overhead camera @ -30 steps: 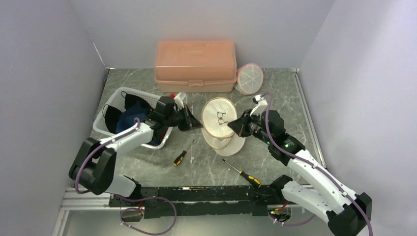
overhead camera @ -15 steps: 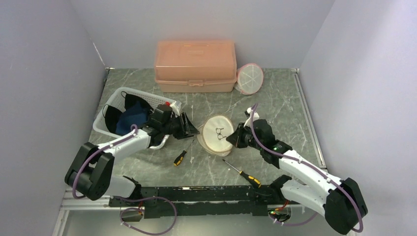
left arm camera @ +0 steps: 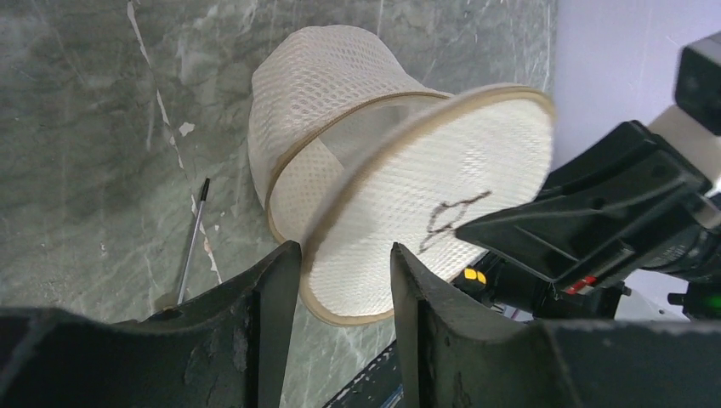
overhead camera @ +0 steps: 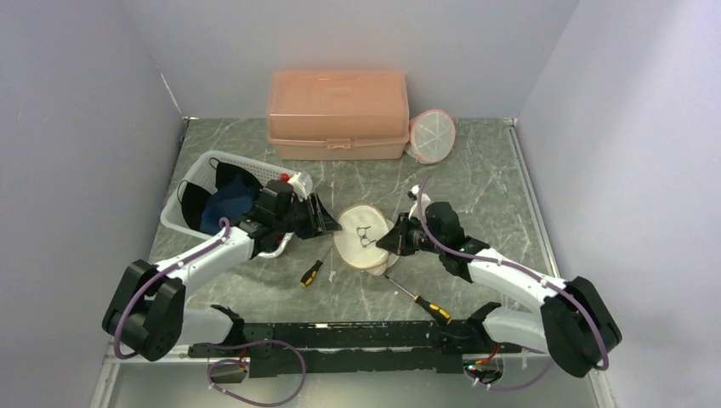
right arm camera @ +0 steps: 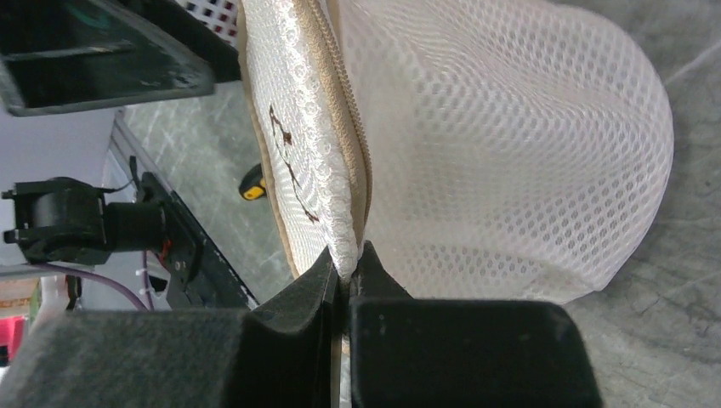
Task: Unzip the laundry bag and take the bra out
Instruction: Close the laundry bag at the center of the board.
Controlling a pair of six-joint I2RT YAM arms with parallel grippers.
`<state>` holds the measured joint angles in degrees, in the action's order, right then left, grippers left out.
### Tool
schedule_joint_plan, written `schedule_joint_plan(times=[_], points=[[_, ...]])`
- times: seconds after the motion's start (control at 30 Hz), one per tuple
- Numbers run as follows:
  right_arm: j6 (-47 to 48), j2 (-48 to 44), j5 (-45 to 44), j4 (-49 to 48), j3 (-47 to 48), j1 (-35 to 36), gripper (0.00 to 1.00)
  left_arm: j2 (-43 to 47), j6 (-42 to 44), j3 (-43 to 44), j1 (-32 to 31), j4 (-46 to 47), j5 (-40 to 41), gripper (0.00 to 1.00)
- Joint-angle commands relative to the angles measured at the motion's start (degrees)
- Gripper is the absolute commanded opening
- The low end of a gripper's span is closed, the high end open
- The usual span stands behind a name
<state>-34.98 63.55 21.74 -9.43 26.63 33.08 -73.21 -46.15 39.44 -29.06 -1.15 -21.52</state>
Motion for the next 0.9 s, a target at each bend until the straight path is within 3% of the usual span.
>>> schedule_joint_plan(times=[0.0,0.27,0.5,0.87], points=[[-1.0,4.1,1.7,-1.0,2.7,-0.3,0.00,0.9,1.2,0.6,0.0,-0.7,1.4,0.48],[-5.4,7.4,-0.4,-2.1,-0.3,-2.3,0.00,4.2,4.2,2.9,0.0,-6.8,5.1,0.48],[-11.4,10.4,-0.3,-8.0,-4.7,-3.6,0.00,3.8,5.2,4.9,-0.9,-4.1,1.1,0.47],[-15.2,12.9,-1.9,-10.9,-7.5,-4.6,0.00,-10.8,8.7,14.4,-13.5,-2.7,1.9,0.43]])
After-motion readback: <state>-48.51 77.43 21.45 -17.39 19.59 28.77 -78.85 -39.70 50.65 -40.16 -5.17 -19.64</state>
